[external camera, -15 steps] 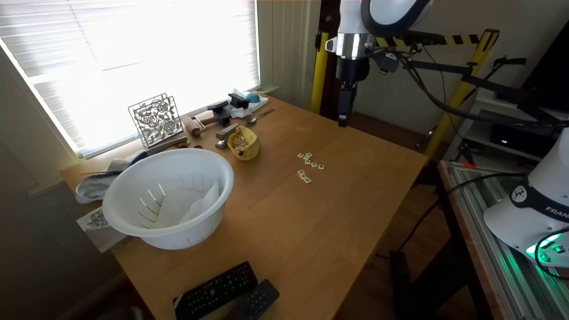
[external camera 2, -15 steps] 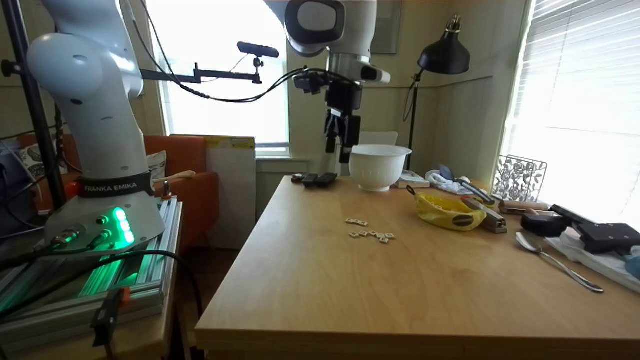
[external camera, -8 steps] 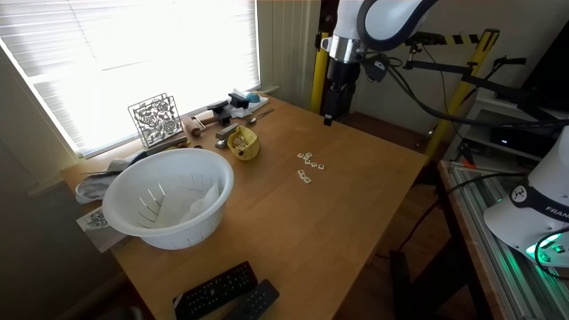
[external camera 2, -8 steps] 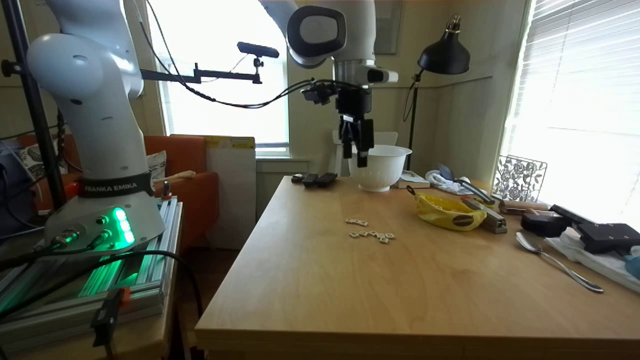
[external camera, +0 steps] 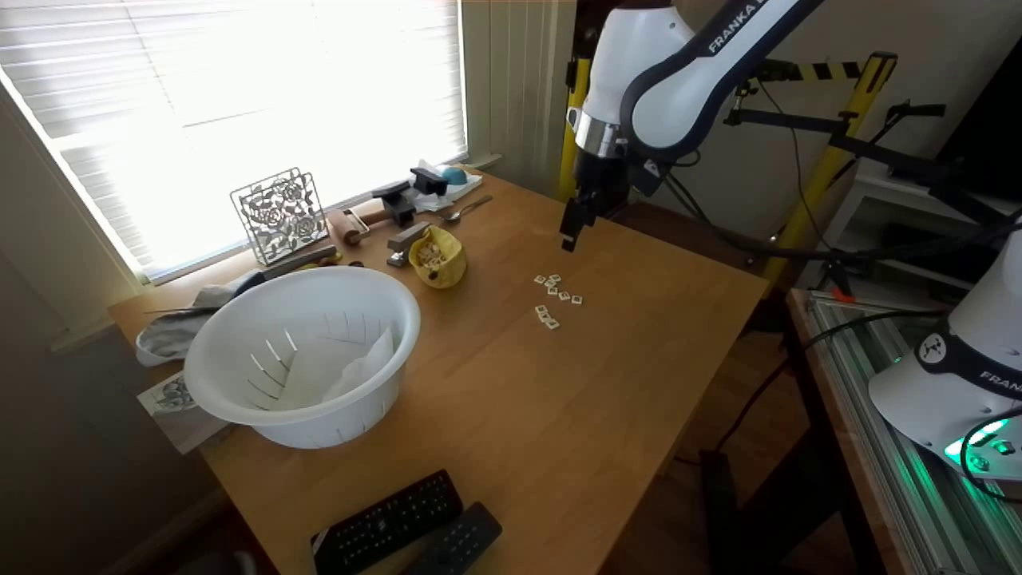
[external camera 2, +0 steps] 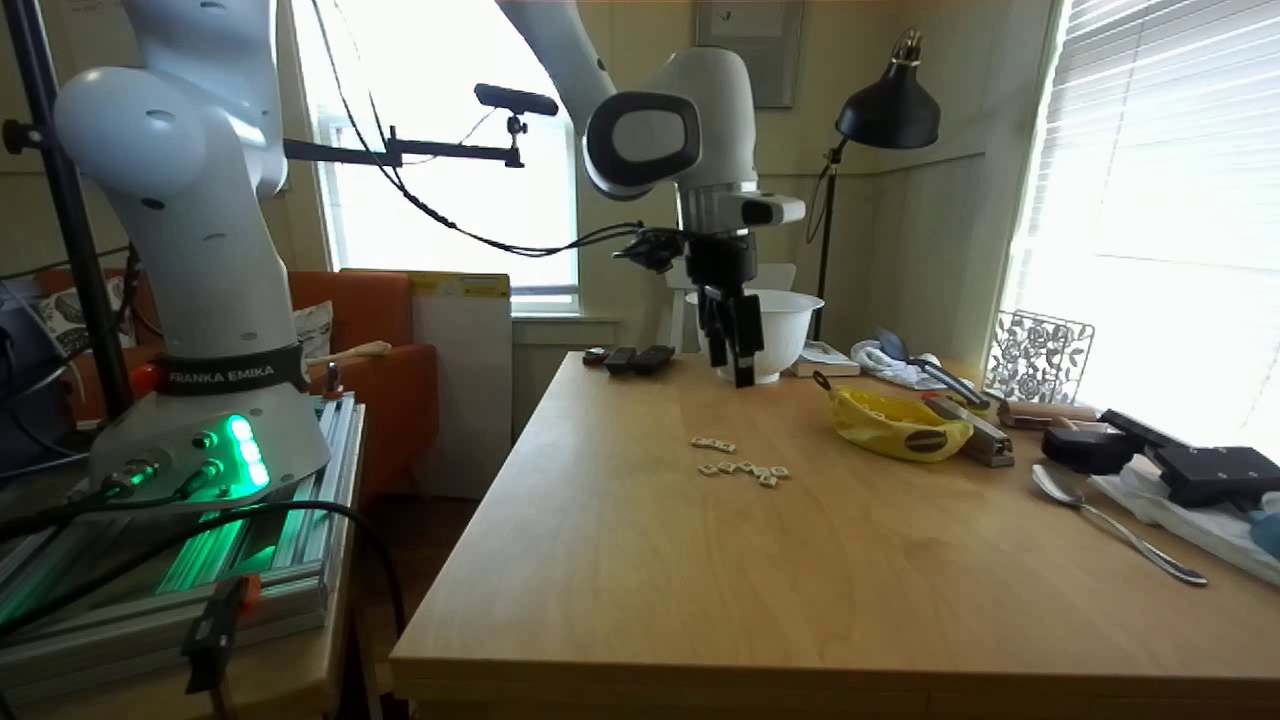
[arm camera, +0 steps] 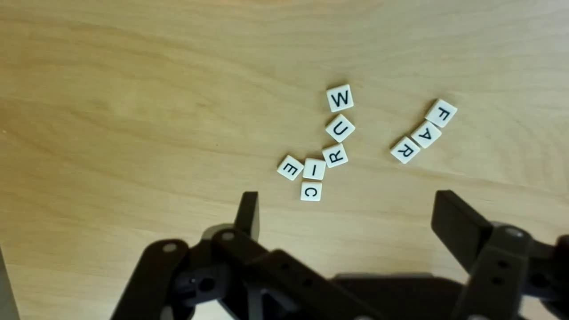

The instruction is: Add a fourth tile to the word

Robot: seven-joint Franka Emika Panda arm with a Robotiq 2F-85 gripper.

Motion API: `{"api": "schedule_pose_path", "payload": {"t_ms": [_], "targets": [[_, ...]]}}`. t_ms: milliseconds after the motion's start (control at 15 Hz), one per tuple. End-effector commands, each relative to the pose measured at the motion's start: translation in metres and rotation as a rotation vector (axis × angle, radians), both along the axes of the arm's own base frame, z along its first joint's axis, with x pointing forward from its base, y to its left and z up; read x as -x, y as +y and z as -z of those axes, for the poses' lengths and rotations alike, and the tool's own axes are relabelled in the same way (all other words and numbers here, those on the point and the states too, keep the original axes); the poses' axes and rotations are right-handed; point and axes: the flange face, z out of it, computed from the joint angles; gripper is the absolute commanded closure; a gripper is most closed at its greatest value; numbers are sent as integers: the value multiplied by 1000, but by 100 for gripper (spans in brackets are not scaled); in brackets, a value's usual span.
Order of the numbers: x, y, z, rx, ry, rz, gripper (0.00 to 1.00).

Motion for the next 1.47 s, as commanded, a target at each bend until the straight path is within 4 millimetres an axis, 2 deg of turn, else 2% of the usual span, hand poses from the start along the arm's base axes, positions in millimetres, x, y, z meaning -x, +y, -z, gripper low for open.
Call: {"api": "schedule_pose_path", "payload": {"t_ms": [0, 533, 1000, 1067, 1133, 1400], "targets": [[-13, -3, 19, 25, -1, 16, 0], [-29, -10, 51, 38, 43, 35, 0], [-30, -19, 48, 14, 35, 70, 0], [-30, -19, 48, 15, 34, 71, 25], [-30, -21, 49, 21, 34, 67, 26], [-27, -25, 53, 20, 43, 73, 56]]}}
